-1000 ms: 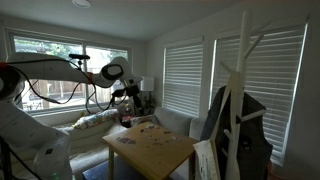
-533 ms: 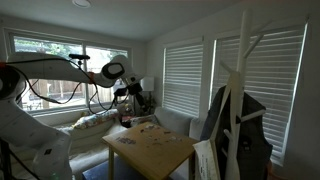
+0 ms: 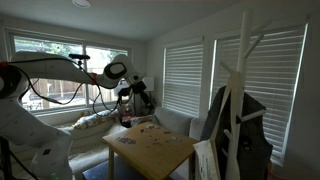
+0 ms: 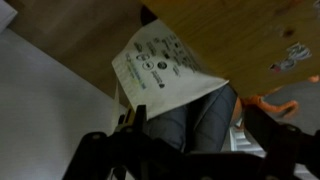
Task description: Move the tote bag to two different stocks on the coat hanger
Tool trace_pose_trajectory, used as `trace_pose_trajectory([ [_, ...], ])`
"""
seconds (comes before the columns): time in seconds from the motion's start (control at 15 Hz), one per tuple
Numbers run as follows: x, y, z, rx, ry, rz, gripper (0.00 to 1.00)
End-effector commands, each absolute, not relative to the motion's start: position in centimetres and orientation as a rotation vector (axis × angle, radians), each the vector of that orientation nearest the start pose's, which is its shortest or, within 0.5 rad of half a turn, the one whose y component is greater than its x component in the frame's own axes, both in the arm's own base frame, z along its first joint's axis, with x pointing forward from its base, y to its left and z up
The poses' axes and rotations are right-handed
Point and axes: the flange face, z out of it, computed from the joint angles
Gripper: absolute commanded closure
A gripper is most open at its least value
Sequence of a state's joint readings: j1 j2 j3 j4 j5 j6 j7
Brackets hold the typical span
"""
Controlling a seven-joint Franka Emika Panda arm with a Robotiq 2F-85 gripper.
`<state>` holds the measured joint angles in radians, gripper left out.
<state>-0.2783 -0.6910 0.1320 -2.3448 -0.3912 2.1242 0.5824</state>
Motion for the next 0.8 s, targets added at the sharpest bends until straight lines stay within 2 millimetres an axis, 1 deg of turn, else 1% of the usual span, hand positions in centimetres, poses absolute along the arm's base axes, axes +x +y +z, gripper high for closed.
trace_pose_trajectory([
  [0.0, 40.7, -11.3, 64.5, -3.217, 0.981, -1.254, 0.00],
  [0.07, 41.3, -12.7, 64.8, -3.219, 0.978, -1.325, 0.00],
  [0.13, 41.9, -14.6, 65.2, -3.211, 0.997, -1.389, 0.00],
  [0.27, 43.0, -17.4, 65.8, -3.179, 1.028, -1.499, 0.00],
  [0.4, 44.3, -19.5, 66.8, -3.132, 1.067, -1.574, 0.00],
  [0.53, 45.6, -20.8, 67.7, -3.048, 1.129, -1.626, 0.00],
  [0.6, 43.7, -19.6, 66.5, -3.113, 1.077, -1.550, 0.00],
  [0.73, 44.8, -20.5, 67.1, -3.078, 1.107, -1.572, 0.00],
])
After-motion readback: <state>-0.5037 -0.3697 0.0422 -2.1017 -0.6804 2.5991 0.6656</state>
